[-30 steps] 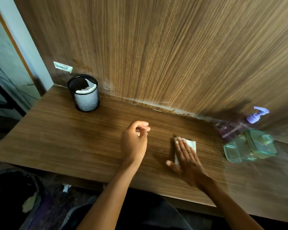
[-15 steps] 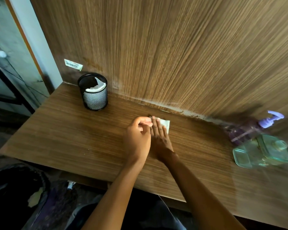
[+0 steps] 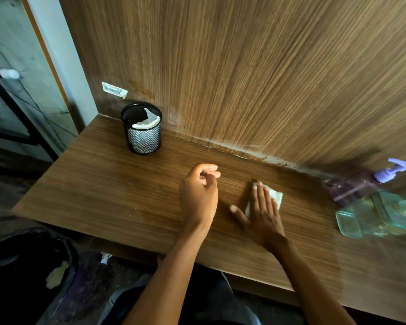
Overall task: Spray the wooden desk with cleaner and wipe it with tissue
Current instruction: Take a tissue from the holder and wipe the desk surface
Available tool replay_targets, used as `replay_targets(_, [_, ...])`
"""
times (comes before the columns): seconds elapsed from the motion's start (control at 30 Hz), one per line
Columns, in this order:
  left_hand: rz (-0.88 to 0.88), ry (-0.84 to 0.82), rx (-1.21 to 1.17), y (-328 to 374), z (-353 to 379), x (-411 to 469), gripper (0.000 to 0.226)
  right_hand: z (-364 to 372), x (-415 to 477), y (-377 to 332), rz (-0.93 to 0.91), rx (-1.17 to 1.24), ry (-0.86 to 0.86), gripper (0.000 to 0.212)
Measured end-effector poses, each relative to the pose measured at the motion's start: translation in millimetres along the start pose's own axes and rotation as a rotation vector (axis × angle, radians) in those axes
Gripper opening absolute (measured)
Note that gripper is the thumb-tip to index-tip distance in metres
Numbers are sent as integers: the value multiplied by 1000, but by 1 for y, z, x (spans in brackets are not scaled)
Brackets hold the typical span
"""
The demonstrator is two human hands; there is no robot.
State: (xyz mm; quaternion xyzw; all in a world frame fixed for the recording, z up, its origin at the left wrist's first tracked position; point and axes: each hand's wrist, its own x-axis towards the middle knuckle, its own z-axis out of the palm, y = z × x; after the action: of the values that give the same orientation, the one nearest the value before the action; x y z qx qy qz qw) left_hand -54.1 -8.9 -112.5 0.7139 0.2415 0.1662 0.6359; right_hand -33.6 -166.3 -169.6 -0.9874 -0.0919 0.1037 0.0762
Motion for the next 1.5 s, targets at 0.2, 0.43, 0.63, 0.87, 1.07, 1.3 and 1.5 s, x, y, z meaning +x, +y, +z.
replay_targets(0.2, [32, 56, 32, -1, 5, 1, 22, 11, 33, -84, -131, 153, -44, 64])
replay_targets(0.43, [34, 72, -23, 0, 9, -3, 23, 22, -42, -62, -351, 112, -64, 73])
replay_targets(0.63, [12, 43, -54, 1, 7, -5, 21, 11, -49, 32, -160, -32, -23, 101])
replay_targets(0.87, [7, 14, -68, 1, 9, -3, 23, 6, 8, -23, 55, 57, 24, 121])
replay_targets(1.07, [10, -24, -82, 1, 18, -9, 21, 31, -82, -2, -193, -102, -59, 95])
replay_targets(1.3, [-87, -41, -189, 3, 24, -20, 17, 2, -68, 83, 157, 62, 21, 111])
replay_targets(1.5, [-133, 32, -218, 5, 34, -19, 21, -11, 45, 22, 206, 128, 19, 93])
